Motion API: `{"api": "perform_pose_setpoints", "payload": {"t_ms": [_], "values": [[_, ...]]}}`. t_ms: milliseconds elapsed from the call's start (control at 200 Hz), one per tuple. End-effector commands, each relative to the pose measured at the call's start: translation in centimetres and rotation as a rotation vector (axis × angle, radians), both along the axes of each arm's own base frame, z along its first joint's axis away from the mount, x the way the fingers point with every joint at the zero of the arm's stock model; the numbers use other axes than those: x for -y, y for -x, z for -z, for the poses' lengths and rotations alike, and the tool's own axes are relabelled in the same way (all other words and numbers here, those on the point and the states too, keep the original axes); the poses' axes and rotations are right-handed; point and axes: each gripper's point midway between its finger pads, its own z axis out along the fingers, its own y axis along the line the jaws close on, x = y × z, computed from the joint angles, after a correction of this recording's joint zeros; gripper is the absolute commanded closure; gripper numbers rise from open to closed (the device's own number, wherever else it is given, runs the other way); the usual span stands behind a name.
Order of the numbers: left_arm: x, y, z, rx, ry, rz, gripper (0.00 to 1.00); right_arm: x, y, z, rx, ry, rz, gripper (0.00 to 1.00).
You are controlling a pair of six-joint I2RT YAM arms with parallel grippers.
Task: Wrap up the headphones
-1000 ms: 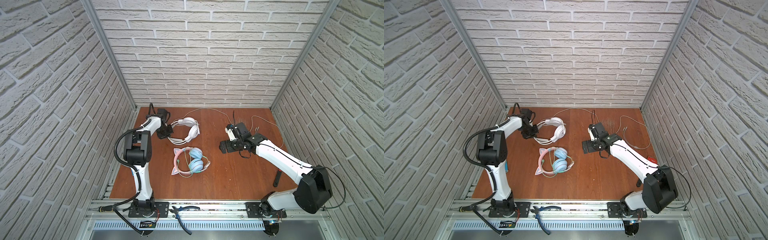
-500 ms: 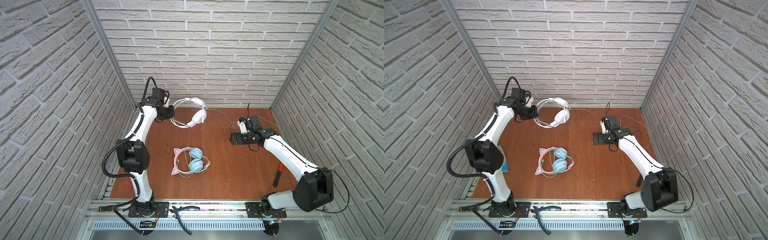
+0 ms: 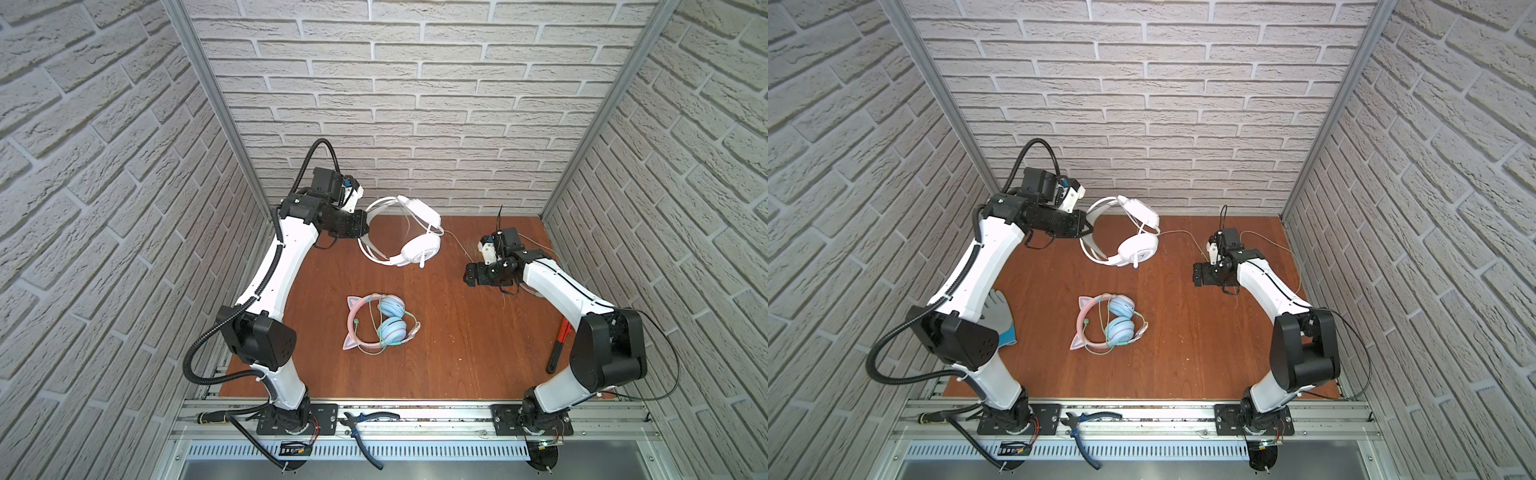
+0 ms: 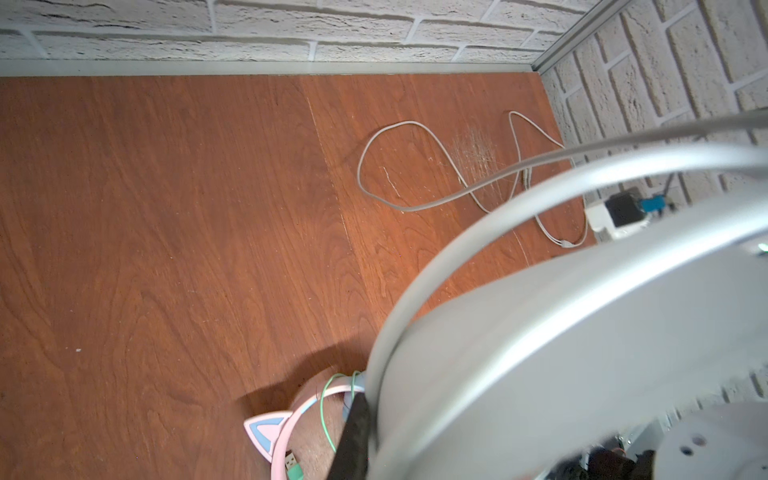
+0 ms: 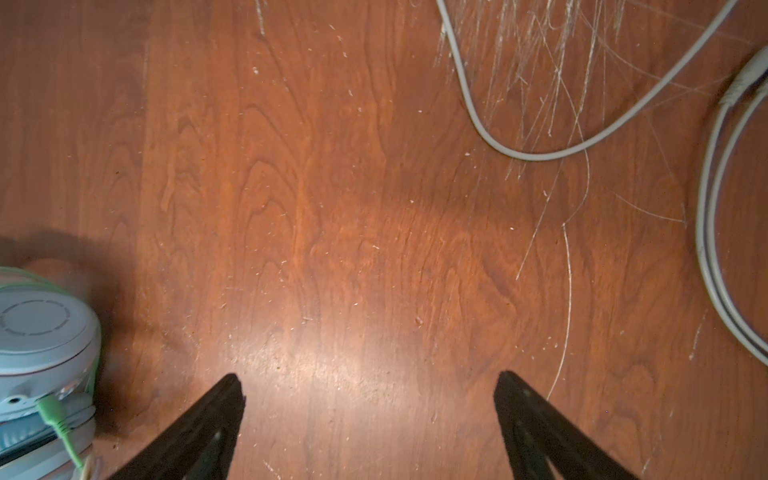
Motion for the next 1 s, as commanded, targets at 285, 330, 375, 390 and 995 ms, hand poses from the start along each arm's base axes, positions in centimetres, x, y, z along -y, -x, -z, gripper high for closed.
{"api": "perform_pose_setpoints", "payload": {"t_ms": [285, 330, 375, 390, 995], "values": [[1.4, 0.7, 0.2, -0.024, 0.081, 0.037, 1.00, -9.7, -3.8, -7.1, 0.287, -0.495, -0.276, 0.12], [1.6, 0.6, 0.6, -0.037, 0.083, 0.038, 1.00, -10.5, -4.0, -7.7, 0.341, -0.515, -0.286, 0.11], [1.6, 0.5, 1.0, -0.050, 0.083, 0.039, 1.00, -11.5, -4.0, -8.5, 0.395, -0.543, -0.312, 0.10], [1.7, 0.4, 1.1, -0.054, 0.082, 0.038, 1.00, -11.8, -4.0, -8.8, 0.413, -0.548, -0.322, 0.09], [2.3, -0.1, 3.6, -0.124, 0.075, -0.001, 1.00, -19.2, -6.7, -12.3, 0.710, -0.734, -0.401, 0.10]]}}
